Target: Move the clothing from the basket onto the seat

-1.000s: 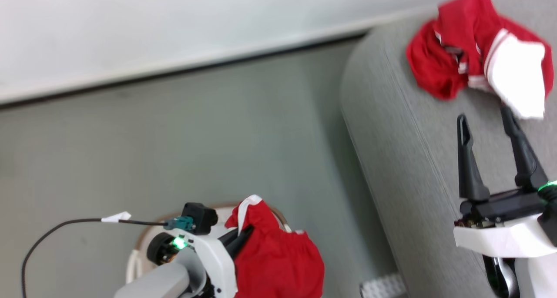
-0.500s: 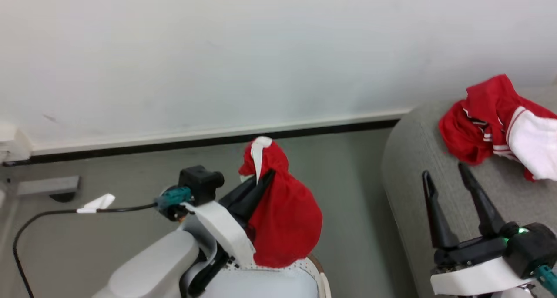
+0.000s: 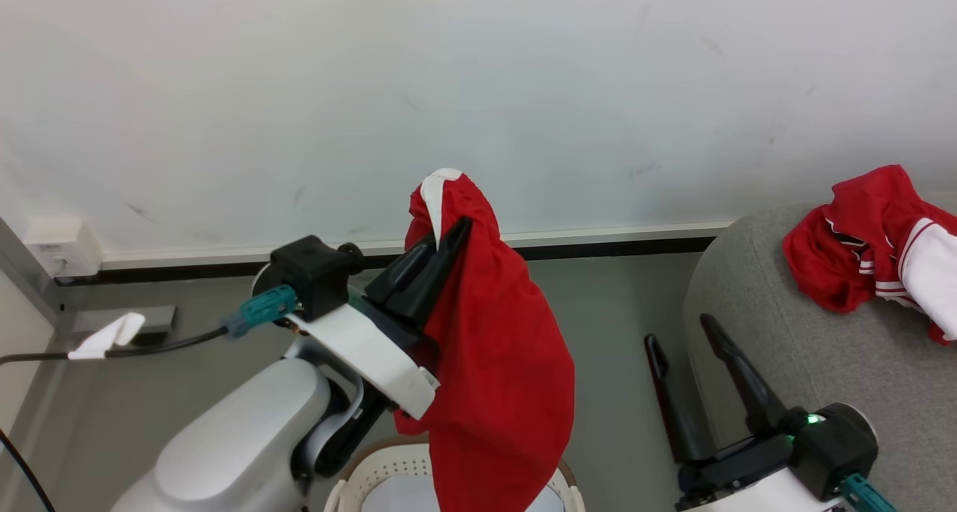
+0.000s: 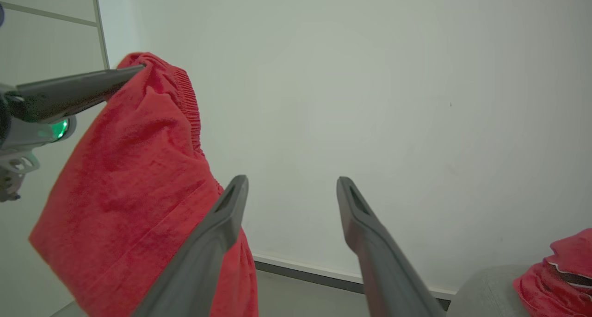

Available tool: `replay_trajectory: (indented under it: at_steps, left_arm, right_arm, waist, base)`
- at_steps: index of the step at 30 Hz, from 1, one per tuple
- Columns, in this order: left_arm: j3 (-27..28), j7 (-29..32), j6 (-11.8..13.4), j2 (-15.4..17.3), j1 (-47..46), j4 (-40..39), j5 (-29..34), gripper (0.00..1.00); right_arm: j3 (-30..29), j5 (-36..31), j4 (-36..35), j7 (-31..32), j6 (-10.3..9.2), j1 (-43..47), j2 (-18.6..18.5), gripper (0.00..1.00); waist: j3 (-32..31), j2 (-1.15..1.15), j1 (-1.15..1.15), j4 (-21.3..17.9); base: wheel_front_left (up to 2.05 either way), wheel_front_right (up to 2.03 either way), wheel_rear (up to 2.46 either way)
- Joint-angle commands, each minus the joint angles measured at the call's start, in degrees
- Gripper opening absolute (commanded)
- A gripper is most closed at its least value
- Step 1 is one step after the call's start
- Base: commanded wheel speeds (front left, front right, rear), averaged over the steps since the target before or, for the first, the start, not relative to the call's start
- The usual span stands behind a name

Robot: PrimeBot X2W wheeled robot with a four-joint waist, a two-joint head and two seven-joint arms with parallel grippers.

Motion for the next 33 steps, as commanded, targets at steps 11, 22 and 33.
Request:
replay_trajectory:
  at_steps: [11,22,33]
  left_arm:
    - [0.3,0.2,1.3,1.0,0.5,-2.1,0.4,0.00]
    - [-2.5,0.8,-0.4,-0.8,-0.1,-1.7,1.1,0.00]
    - [-8.3,3.3,-3.2,-4.8,-0.7,-1.2,2.9,0.00]
  right_arm:
    - [5.8,0.5,2.0,0.0,-0.13,-2.7,-0.6,1.00]
    - [17.8,4.2,12.3,0.1,-0.13,-11.2,-3.7,1.00]
    - [28.0,14.5,23.0,3.5,-0.13,-18.4,-4.7,1.00]
  waist:
    - [0.2,0.00,0.01,-0.1]
    - [0.2,0.00,0.01,1.5]
    - [-1.1,0.00,0.01,7.7]
  base:
    - [0.00,0.00,0.00]
    - [0.00,0.00,0.00]
    - [0.00,0.00,0.00]
